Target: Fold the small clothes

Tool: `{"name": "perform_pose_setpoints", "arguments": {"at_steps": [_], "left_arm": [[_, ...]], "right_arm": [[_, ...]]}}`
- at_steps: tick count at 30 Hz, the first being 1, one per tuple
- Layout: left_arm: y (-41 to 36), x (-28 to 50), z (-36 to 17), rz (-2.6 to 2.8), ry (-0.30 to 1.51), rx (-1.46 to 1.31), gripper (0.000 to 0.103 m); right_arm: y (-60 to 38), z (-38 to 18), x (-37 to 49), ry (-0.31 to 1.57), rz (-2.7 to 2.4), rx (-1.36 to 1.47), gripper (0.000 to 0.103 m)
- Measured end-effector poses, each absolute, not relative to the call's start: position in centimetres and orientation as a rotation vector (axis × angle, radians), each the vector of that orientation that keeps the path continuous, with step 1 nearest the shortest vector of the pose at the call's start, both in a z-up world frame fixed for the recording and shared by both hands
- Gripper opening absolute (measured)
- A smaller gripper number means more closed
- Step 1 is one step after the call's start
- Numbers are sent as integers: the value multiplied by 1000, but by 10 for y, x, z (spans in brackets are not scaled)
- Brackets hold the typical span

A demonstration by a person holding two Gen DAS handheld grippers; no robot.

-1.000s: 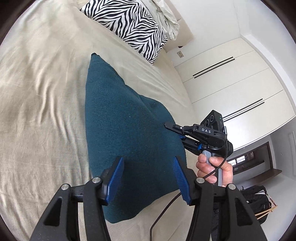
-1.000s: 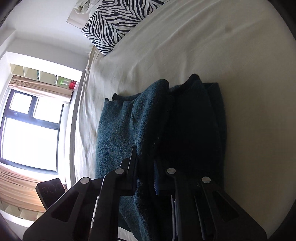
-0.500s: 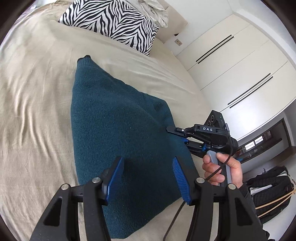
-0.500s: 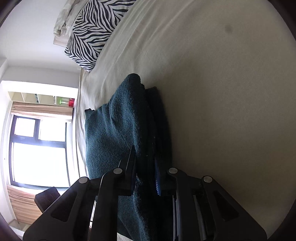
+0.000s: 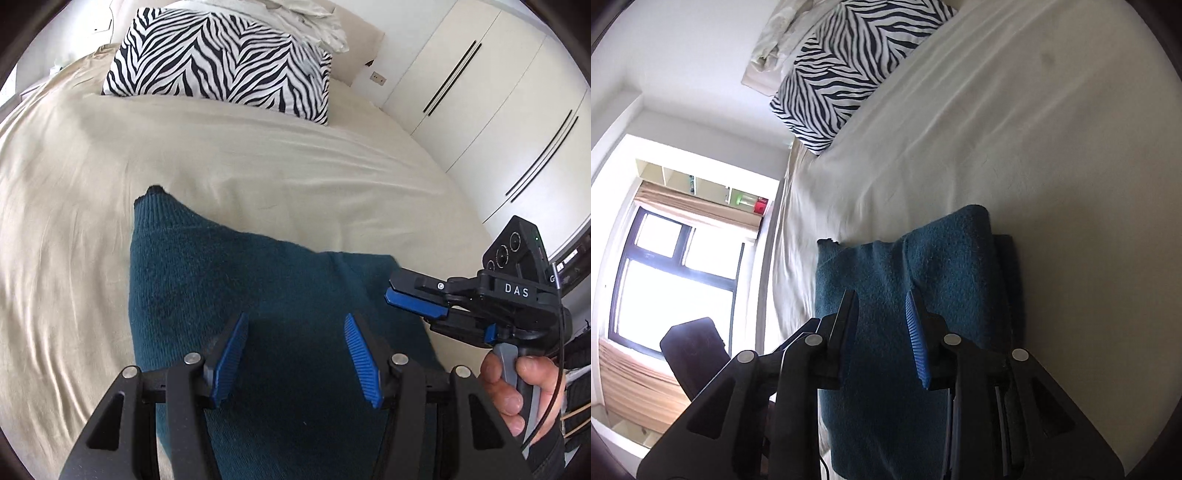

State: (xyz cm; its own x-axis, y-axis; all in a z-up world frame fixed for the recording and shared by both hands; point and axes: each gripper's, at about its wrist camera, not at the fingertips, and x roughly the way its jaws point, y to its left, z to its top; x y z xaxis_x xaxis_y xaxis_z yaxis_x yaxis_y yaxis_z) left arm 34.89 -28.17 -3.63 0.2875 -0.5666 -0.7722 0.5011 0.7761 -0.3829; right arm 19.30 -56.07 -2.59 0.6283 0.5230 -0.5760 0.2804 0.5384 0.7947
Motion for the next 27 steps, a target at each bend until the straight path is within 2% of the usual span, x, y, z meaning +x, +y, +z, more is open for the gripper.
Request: {"name": "perform_pose_setpoints", "arguments": {"at_steps": [2,5,9,10,14,17,19,23,27], "left_arm": [[-284,356,-58,-699,1102,-71,57],[-284,359,-65,-715,1070,-56,58],[-276,354,-60,-734,1049,-57,58],[-271,346,-54,-728,1040,-54,57],[-248,296,-20,-735,947,0,57],[-238,251,-11,-744,903,70,57],[-237,233,-22,-738,920,111,57],[-232,214,-47,-714,948,125,57],[-224,203,-40,-695,942,106,57]], "right_arm": [[-562,-51,208,951,121,1047,24],[-575,-79,208,913,151,1146,20],[-575,-68,202,912,126,1080,21],[-573,-60,195,919,111,1048,24],[-553,-21,138,905,204,958,24],[-527,-12,95,920,272,928,24],[-517,-21,73,929,297,947,24],[-520,-75,41,953,245,1071,23],[-523,-74,12,901,213,1127,23]]}}
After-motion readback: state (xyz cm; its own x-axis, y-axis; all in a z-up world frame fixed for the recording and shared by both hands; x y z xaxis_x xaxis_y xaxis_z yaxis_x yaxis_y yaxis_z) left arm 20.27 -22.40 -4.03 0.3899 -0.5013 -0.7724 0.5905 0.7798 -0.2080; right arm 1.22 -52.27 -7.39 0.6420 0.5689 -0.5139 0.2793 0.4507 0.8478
